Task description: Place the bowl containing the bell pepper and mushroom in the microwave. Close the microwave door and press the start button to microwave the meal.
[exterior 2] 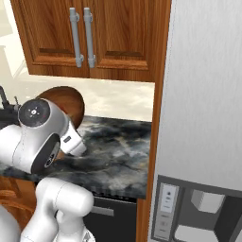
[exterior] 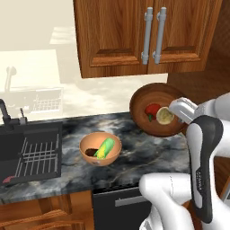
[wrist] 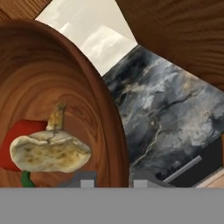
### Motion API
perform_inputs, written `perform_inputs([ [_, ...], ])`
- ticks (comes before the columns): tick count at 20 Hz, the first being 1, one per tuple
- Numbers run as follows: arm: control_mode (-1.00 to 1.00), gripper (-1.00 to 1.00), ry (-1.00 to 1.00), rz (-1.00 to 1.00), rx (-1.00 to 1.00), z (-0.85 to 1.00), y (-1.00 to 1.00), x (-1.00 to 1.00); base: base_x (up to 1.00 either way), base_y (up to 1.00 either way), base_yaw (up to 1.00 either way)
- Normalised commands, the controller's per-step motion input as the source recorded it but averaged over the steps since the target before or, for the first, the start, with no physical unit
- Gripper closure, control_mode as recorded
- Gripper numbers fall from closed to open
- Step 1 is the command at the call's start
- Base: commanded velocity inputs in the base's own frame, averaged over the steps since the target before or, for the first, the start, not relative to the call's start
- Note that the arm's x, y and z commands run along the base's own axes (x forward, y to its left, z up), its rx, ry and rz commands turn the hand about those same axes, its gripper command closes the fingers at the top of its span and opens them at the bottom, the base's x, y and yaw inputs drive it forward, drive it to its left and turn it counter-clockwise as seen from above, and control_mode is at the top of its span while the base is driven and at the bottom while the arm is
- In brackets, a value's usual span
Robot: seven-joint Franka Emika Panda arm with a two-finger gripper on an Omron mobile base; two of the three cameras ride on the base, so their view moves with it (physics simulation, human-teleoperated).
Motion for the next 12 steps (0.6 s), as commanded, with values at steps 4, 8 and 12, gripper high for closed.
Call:
perform_inputs([
  [4, -1.00, 1.00, 0.00, 0.01, -0.05, 0.06, 0.43, -0.48, 0.00, 0.00, 0.00],
  [8, -1.00, 1.00, 0.00, -0.02, 0.00, 0.02, 0.01, -0.42, 0.00, 0.00, 0.00],
  [12, -1.00, 1.00, -0.04, -0.02, 0.00, 0.03, -0.20, -0.44, 0.00, 0.00, 0.00],
])
